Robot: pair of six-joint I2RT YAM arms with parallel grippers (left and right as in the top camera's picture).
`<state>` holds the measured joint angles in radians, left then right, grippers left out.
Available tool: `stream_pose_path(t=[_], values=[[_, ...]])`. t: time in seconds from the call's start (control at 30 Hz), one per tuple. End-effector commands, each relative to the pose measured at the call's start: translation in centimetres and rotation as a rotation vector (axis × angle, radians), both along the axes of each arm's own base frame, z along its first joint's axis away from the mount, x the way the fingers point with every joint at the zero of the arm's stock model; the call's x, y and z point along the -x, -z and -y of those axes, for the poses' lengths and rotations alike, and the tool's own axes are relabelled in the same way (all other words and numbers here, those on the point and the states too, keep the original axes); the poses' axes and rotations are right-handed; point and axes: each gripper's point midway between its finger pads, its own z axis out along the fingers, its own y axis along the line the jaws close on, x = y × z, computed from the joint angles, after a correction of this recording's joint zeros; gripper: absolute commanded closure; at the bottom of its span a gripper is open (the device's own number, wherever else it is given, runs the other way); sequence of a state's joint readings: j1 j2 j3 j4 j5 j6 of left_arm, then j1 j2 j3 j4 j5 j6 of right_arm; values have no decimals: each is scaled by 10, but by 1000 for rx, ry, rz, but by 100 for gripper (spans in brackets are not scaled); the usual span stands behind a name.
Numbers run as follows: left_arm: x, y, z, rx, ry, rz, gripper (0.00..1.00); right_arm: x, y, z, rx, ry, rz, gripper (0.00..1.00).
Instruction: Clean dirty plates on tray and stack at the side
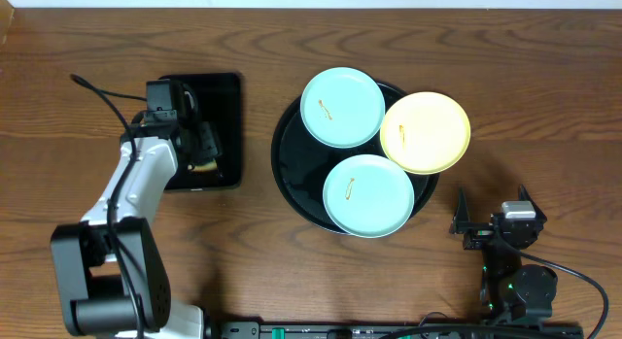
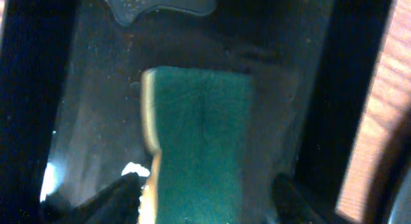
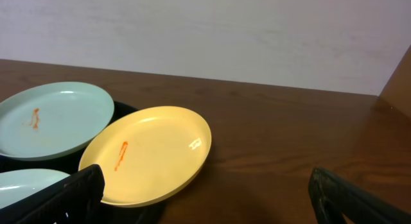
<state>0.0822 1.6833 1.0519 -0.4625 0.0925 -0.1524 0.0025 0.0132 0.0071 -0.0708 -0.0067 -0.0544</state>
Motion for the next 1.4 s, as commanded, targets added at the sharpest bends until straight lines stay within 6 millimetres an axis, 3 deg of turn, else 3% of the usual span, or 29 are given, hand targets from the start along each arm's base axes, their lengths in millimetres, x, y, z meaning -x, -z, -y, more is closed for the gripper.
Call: stream_pose_path(t=[0.0,0.27,0.47,0.53,0.6,0.67,0.7,0.93,1.07,1.17,1.37], values=[[1,14,0,4,-3,-33,25,0,2,-2,-16,-7,-6,1],[7,35,-1,2,-5,-93,19,0,2,-2,-16,-7,-6,1],[18,62,-9,-41,-20,-183,20,0,2,-2,-16,-6,-7,1],[20,69,-9,-40,-20,-200,36,0,2,-2,-16,-6,-6,1],[19,69,-9,-40,-20,-198,67,0,2,-2,-16,-6,-6,1],[13,62,-9,-38,-19,-181,87,0,2,-2,-16,-7,-6,1],[10,56,-9,-38,-19,-170,91,0,2,-2,-16,-6,-6,1],[-12,-28,-7,-27,-15,10,92,0,2,-2,-16,-7,-6,1],[-9,-59,-7,-33,-16,77,92,0,2,-2,-16,-6,-6,1],[-6,-60,-6,-33,-15,71,93,0,2,-2,-16,-7,-6,1],[7,-32,-5,-26,-14,-7,92,0,2,-2,-16,-7,-6,1]])
